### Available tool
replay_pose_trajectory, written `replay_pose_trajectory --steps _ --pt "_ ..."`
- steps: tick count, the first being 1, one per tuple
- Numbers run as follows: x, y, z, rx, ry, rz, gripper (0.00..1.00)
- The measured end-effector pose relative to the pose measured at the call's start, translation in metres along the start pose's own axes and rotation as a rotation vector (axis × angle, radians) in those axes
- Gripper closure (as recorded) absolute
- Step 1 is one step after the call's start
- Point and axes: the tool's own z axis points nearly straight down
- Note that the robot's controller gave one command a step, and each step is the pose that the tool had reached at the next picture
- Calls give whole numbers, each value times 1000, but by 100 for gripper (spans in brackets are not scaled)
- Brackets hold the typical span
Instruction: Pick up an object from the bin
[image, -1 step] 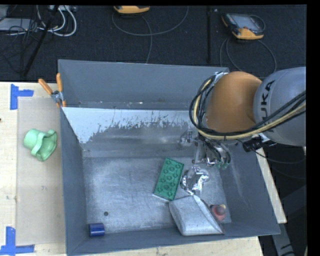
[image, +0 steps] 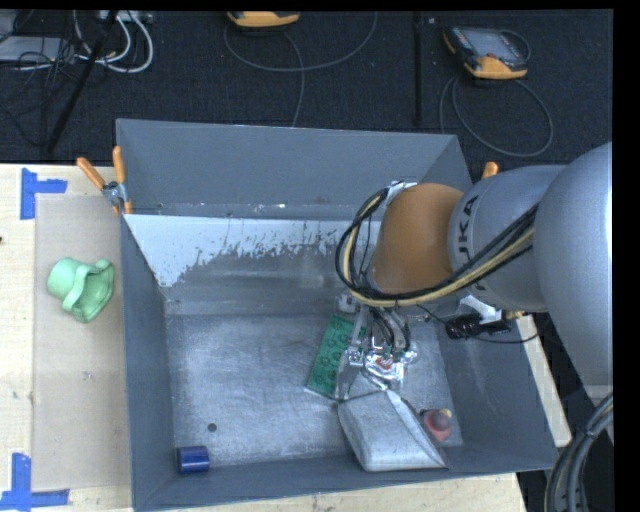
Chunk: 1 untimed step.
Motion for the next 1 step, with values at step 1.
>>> replay_pose_trajectory --steps 1 --pt "1 1 -1 0 8 -2 100"
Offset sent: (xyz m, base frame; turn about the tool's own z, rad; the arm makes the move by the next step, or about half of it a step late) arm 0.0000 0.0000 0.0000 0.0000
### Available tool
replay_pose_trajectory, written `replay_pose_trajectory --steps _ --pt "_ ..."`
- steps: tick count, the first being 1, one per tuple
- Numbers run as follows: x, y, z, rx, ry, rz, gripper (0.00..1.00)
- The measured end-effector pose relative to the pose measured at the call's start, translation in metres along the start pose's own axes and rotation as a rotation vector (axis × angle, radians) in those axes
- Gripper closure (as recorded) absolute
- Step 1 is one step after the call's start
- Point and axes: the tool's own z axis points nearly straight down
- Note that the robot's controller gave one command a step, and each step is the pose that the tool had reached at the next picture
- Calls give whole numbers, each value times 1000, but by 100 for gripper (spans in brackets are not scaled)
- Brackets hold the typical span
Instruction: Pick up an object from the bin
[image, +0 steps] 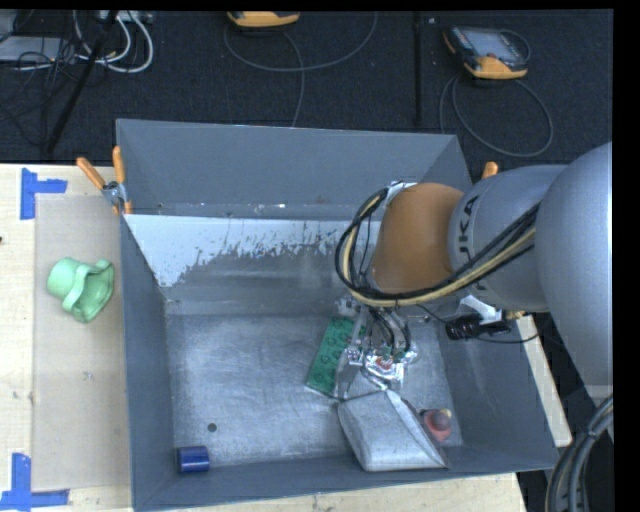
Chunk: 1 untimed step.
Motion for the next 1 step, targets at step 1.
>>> replay_pose_trajectory --steps 1 --pt "-10 13 -165 -2 -6 -269 100"
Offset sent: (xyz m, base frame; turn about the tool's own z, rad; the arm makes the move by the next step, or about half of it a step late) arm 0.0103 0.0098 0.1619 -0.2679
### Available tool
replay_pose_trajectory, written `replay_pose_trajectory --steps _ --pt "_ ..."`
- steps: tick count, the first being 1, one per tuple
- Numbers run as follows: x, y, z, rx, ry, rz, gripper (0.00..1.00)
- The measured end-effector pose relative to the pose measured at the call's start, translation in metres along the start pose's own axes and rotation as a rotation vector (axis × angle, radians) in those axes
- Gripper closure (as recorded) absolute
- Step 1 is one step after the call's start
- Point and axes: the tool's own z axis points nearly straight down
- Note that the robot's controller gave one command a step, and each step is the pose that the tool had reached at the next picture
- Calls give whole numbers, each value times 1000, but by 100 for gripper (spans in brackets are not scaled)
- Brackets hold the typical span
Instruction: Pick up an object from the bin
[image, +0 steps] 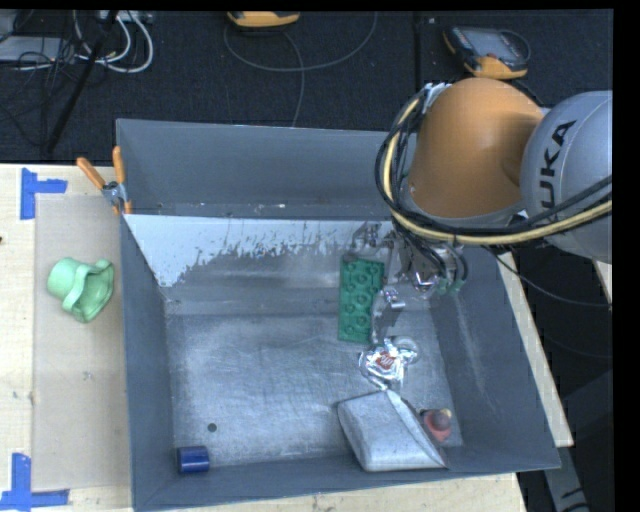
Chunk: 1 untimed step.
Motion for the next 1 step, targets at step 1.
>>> replay_pose_trajectory --steps 1 --pt "-28 10 -3 -2 5 -280 100"
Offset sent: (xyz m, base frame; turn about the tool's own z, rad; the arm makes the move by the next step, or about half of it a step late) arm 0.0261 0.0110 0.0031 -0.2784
